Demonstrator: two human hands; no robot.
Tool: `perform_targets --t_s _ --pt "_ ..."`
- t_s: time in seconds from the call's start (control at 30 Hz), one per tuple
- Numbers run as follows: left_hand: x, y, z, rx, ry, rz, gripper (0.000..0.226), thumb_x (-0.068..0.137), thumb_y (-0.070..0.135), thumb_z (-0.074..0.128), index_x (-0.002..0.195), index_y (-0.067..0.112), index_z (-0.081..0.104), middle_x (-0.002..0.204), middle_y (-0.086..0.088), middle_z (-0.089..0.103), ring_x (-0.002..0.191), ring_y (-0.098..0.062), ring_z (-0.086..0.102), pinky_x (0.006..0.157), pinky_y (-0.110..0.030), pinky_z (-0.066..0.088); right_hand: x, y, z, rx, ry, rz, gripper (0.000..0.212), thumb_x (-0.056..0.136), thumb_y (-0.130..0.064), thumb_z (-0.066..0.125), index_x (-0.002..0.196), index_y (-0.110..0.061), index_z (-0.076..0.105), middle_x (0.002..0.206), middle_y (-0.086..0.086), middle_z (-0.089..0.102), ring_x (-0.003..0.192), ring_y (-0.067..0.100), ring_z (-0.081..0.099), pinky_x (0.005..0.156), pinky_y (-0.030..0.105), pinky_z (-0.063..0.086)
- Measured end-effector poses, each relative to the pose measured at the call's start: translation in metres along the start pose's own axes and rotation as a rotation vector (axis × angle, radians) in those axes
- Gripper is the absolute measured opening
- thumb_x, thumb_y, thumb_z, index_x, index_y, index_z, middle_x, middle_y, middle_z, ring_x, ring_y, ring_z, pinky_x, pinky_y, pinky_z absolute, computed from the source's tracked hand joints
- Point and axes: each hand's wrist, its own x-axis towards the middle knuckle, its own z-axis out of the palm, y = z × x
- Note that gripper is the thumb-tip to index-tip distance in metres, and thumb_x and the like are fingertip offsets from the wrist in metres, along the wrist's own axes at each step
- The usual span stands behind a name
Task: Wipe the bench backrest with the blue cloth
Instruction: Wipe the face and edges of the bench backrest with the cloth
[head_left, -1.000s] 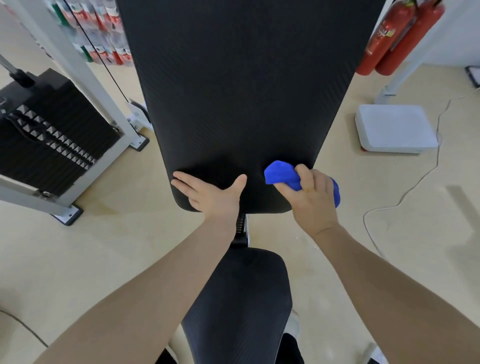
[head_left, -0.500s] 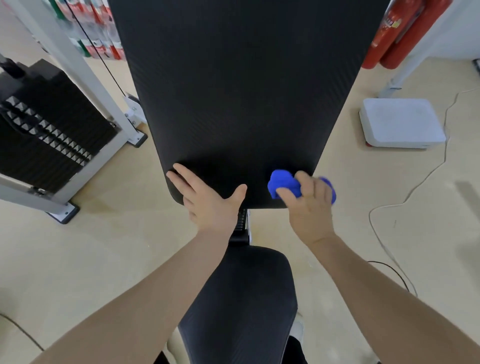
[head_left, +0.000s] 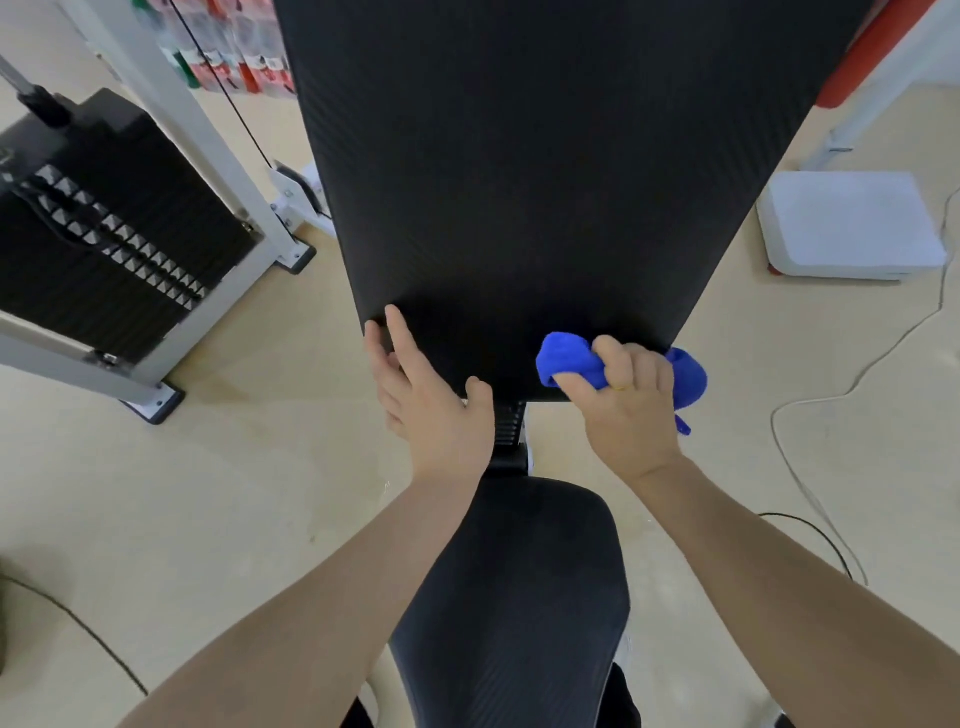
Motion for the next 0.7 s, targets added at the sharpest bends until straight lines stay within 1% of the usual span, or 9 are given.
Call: perform_targets --t_s 0.1,0.13,0.2,0.3,0.4,0.5,0.57,0.63,0.7 --pt "0.005 -0.011 -0.004 -0.051 0.054 0.04 0.082 0.077 0.002 0.055 0.146 0.022 0.015 0.152 -0.003 0.011 0.138 -0.02 0.021 0.105 -0.053 0.033 -0.011 -0.01 0.001 0.002 -0.114 -0.049 0.036 0.072 -0.002 0.048 0.103 -0.022 0.047 0.108 0.011 0.039 0.082 0.029 0.044 0.072 0.04 0.039" --pt "0.007 -0.012 -0.006 -0.071 0.069 0.038 0.078 0.076 0.001 0.054 0.144 0.021 0.02 0.149 -0.003 0.014 0.136 -0.021 0.024 0.104 -0.052 0.033 -0.006 -0.009 -0.003 0.025 -0.115 -0.067 0.041 0.069 -0.001 0.052 0.104 -0.022 0.046 0.109 0.011 0.038 0.083 0.03 0.043 0.075 0.041 0.038" --pt "0.009 -0.011 -0.009 -0.103 0.082 0.012 0.07 0.077 0.0 0.052 0.139 0.018 0.026 0.144 -0.002 0.019 0.132 -0.02 0.029 0.109 -0.048 0.028 0.011 -0.007 -0.012 0.068 -0.05 -0.067 0.047 0.068 0.005 0.053 0.106 -0.022 0.045 0.111 0.012 0.037 0.087 0.031 0.04 0.078 0.042 0.034" --pt "0.014 -0.003 -0.012 -0.168 0.103 -0.035 0.058 0.081 0.001 0.048 0.134 0.017 0.031 0.138 0.0 0.022 0.125 -0.013 0.032 0.112 -0.044 0.024 0.06 -0.001 -0.028 0.088 0.103 -0.003 0.041 0.077 0.001 0.047 0.109 -0.023 0.045 0.113 0.01 0.034 0.091 0.03 0.038 0.079 0.042 0.034" --pt "0.022 -0.004 -0.013 -0.299 0.128 -0.086 0.056 0.086 0.001 0.044 0.137 0.016 0.026 0.134 -0.002 0.028 0.117 -0.009 0.036 0.11 -0.039 0.029 0.073 -0.006 -0.025 0.065 0.146 0.018 0.038 0.078 0.0 0.048 0.108 -0.024 0.045 0.112 0.01 0.034 0.089 0.029 0.039 0.075 0.041 0.034" --pt "0.031 -0.008 -0.015 -0.355 0.153 -0.132 0.055 0.092 0.006 0.038 0.143 0.015 0.019 0.125 -0.003 0.034 0.105 -0.006 0.04 0.105 -0.036 0.035 0.04 -0.028 -0.007 0.082 0.004 -0.08 0.038 0.07 0.0 0.054 0.099 -0.024 0.05 0.109 0.011 0.036 0.081 0.028 0.038 0.07 0.038 0.033" --pt "0.034 -0.009 -0.016 -0.352 0.145 -0.132 0.049 0.094 0.01 0.034 0.142 0.016 0.025 0.126 -0.003 0.034 0.109 -0.011 0.041 0.104 -0.037 0.036 0.022 -0.041 -0.004 0.091 -0.144 -0.139 0.04 0.065 -0.002 0.054 0.099 -0.023 0.057 0.112 0.011 0.037 0.084 0.029 0.039 0.074 0.04 0.036" --pt "0.037 -0.011 -0.021 -0.345 0.126 -0.125 0.042 0.095 0.014 0.031 0.136 0.019 0.035 0.128 -0.002 0.037 0.112 -0.016 0.044 0.102 -0.037 0.038 0.026 -0.045 -0.006 0.11 -0.16 -0.124 0.043 0.065 0.0 0.049 0.101 -0.022 0.06 0.113 0.011 0.038 0.086 0.029 0.039 0.077 0.04 0.034" --pt "0.041 -0.015 -0.028 -0.343 0.114 -0.136 0.035 0.096 0.017 0.031 0.129 0.023 0.043 0.127 -0.001 0.044 0.109 -0.012 0.048 0.098 -0.032 0.041 0.041 -0.045 -0.011 0.14 -0.085 -0.122 0.041 0.072 0.003 0.043 0.102 -0.022 0.054 0.113 0.011 0.037 0.086 0.029 0.038 0.077 0.04 0.032"
